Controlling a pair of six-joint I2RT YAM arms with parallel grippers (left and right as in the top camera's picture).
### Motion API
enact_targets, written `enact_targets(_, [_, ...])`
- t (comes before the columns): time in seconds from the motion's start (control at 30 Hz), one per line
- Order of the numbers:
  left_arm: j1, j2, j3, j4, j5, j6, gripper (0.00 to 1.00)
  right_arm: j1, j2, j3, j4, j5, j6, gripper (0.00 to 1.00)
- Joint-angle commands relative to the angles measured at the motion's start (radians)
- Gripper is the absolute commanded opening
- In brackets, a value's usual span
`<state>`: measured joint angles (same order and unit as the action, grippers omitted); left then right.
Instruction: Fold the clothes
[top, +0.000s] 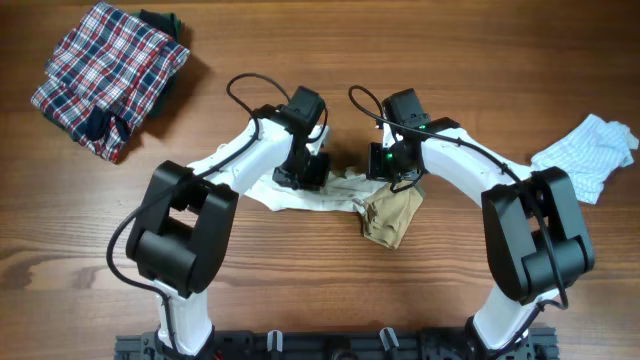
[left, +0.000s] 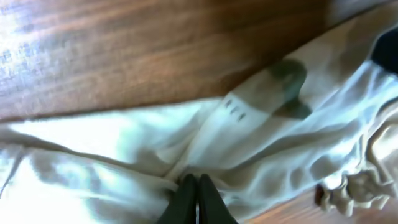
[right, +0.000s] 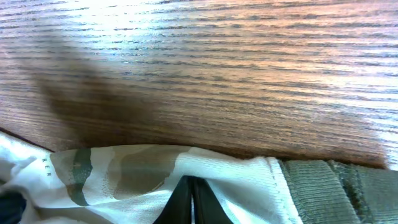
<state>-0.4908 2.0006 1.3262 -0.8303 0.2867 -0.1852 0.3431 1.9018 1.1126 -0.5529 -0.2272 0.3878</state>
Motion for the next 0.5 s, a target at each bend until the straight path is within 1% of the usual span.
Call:
enact_targets(0.0, [0.005,-0.026,-0.004,-0.032,0.019,0.025,0.04,-0.011,0.042,-0.011,-0.013,0.056,-0.019,0.04])
enact_targets(0.13, [0.005,-0.034,-0.004,-0.060,0.018,0.025,0.04,-0.011,0.042,-0.011,-0.016,0.056,-0.020,0.04])
enact_targets(0.23, [0.005,-0.108,-0.004,-0.109,-0.007,0.055,0.04,-0.011,0.042,-0.011,-0.014,0.056,-0.019,0.04])
enact_targets(0.37, [0.005,-0.219,-0.004,-0.119,-0.103,0.042,0.04,-0.011,0.042,-0.011,-0.013,0.056,-0.019,0.04])
enact_targets(0.43, [0.005,-0.235,-0.004,-0.077,-0.223,-0.004,0.04,-0.011,0.042,-0.011,-0.005,0.056,-0.019,0.04])
enact_targets(0.47, [0.006,-0.232,-0.004,-0.052,-0.253,-0.014,0.04,-0.011,0.042,-0.011,-0.002,0.055,-0.018,0.04])
